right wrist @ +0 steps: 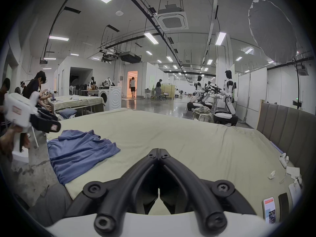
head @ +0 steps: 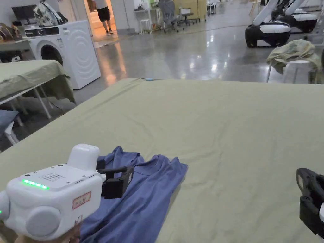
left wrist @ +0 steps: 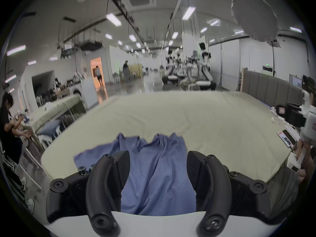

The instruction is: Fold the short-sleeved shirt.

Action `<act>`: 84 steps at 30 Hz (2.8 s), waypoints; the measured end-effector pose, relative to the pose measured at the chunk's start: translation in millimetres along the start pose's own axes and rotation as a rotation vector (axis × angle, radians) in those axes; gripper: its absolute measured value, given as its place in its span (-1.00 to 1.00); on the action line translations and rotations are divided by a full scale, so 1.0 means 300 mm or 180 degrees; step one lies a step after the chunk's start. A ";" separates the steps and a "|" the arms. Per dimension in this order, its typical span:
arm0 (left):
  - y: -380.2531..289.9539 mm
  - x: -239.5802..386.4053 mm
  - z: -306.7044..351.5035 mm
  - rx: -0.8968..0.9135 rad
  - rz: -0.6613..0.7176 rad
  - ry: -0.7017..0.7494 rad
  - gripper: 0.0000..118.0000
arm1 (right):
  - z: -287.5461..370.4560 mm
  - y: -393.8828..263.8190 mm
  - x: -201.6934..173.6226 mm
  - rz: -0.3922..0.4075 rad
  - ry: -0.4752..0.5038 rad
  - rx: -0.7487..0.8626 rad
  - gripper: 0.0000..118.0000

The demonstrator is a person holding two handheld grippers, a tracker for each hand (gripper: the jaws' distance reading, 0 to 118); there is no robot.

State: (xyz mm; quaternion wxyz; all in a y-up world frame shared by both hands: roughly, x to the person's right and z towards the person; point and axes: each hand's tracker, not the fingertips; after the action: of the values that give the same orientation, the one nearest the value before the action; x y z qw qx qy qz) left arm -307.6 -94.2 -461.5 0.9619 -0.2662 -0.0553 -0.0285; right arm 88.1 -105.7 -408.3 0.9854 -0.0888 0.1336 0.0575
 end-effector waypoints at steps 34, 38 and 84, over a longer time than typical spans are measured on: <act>0.752 -0.278 -0.099 0.0671 0.0644 0.0342 -0.91 | 0.221 -0.158 0.255 -0.0533 -0.0598 -0.0515 -1.00; 0.879 -0.046 -0.165 0.0758 0.0244 0.0022 -0.91 | 0.252 -0.152 0.268 -0.0612 -0.0686 -0.0516 -1.00; -0.020 0.486 0.238 0.1287 -0.0350 -0.0500 -0.74 | 0.308 -0.168 0.386 -0.0782 -0.0821 -0.0469 -1.00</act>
State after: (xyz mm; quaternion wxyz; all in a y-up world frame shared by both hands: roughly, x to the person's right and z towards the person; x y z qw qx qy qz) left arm -169.9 -66.2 -379.9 0.9854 -0.0659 -0.1490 -0.0484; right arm 229.3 -127.1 -344.2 0.9848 -0.1682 -0.0103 -0.0427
